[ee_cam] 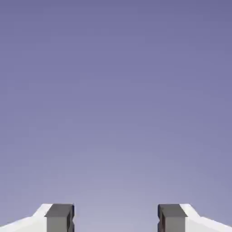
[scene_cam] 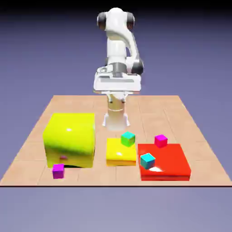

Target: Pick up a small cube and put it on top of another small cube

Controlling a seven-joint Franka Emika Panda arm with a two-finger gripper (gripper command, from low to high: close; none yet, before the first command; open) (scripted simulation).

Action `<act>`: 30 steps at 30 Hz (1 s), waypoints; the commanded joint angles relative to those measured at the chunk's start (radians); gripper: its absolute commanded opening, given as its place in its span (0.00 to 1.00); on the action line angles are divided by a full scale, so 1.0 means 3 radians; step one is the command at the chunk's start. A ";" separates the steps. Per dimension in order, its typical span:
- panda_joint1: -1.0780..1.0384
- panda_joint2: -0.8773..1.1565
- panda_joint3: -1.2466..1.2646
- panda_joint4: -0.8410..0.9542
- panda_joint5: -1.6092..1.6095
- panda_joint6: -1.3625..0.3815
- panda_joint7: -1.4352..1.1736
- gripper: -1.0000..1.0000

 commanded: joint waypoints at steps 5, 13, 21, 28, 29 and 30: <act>-0.0105 0.0604 -0.0070 0.0590 -0.0088 -0.0608 -0.0155 0.50; -0.0274 0.1571 -0.0182 0.1533 -0.0229 -0.1581 -0.0402 0.50; -0.0443 0.2537 -0.0295 0.2476 -0.0371 -0.2554 -0.0649 0.50; -0.0590 0.3383 -0.0393 0.3302 -0.0494 -0.3405 -0.0866 0.50; -0.0611 0.3503 -0.0407 0.3420 -0.0512 -0.3526 -0.0897 0.50; -0.0632 0.3624 -0.0421 0.3538 -0.0529 -0.3648 -0.0928 0.50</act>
